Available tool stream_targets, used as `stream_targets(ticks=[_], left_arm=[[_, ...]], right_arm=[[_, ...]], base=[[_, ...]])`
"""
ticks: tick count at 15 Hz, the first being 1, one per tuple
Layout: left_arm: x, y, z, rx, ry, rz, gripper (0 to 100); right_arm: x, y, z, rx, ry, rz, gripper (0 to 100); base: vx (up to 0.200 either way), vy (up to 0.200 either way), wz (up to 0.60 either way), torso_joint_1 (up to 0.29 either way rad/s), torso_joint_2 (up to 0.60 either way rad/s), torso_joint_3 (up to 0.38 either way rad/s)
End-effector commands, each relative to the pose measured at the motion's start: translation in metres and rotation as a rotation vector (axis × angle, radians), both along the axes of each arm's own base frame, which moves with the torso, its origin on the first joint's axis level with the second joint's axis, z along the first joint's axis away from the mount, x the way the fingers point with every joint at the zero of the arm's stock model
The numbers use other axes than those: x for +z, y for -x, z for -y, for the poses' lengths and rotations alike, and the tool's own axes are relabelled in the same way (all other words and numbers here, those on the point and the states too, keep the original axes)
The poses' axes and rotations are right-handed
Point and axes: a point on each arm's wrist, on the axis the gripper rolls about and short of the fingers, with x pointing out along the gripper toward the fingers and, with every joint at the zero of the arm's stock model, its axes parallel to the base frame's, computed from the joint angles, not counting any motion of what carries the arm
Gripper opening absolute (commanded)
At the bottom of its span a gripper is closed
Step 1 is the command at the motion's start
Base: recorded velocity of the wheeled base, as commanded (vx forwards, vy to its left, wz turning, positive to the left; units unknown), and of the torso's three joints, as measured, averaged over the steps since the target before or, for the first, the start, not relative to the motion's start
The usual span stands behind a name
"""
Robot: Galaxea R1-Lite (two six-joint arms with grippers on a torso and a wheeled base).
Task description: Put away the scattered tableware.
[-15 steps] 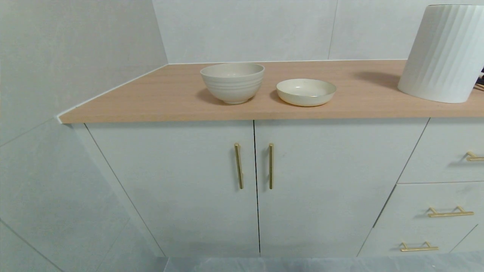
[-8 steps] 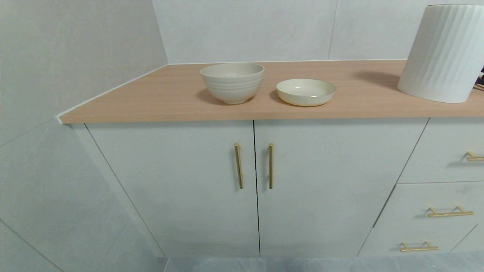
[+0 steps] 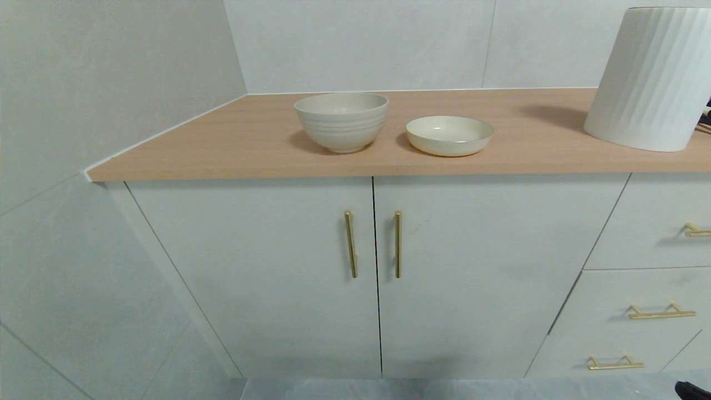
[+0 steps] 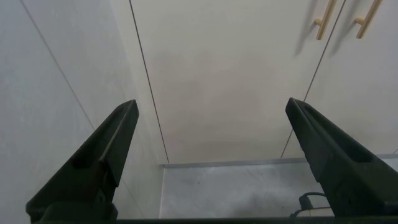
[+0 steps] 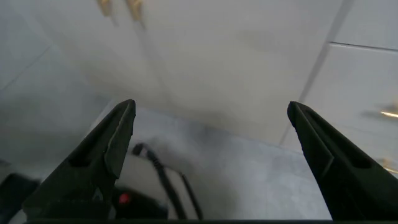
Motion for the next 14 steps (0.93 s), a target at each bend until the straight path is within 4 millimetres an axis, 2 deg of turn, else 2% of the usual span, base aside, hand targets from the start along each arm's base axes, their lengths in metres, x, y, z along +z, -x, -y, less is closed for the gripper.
stream_targets(ticks=[1,3,5,6,7,8,9,12,14], left_arm=[[0.000,0.000,0.000,0.001,0.000,-0.001,100],[0.000,0.000,0.000,0.001,0.000,-0.001,100],[0.000,0.000,0.000,0.001,0.002,-0.001,100],[0.000,0.000,0.000,0.001,0.002,-0.001,100],[0.000,0.000,0.000,0.001,0.002,-0.001,100],[0.000,0.000,0.000,0.001,0.002,-0.001,100],[0.000,0.000,0.000,0.001,0.002,-0.001,100],[0.000,0.000,0.000,0.001,0.002,-0.001,100],[0.000,0.000,0.000,0.001,0.002,-0.001,100]], right_arm=[[0.018,-0.056,-0.025,0.139,0.031,-0.138,100],[0.025,-0.090,-0.046,0.208,0.033,-0.146,100],[0.017,-0.119,-0.070,0.272,0.036,-0.139,100],[0.014,-0.128,-0.078,0.291,0.033,-0.126,100],[0.007,-0.145,-0.096,0.329,0.029,-0.104,100],[0.006,-0.148,-0.100,0.337,0.028,-0.099,100],[0.006,-0.166,-0.122,0.376,0.014,-0.082,100],[0.021,-0.174,-0.152,0.432,-0.061,-0.074,100],[0.031,-0.187,-0.164,0.437,-0.082,-0.045,100]], base=[[0.000,0.000,0.00,0.000,0.00,0.000],[0.000,0.000,0.00,0.000,0.00,0.000],[0.000,0.000,0.00,0.000,0.00,0.000],[0.000,0.000,0.00,0.000,0.00,0.000],[0.000,0.000,0.00,0.000,0.00,0.000],[0.000,0.000,0.00,0.000,0.00,0.000],[0.000,0.000,0.00,0.000,0.00,0.000],[0.000,0.000,0.00,0.000,0.00,0.000],[0.000,0.000,0.00,0.000,0.00,0.000]])
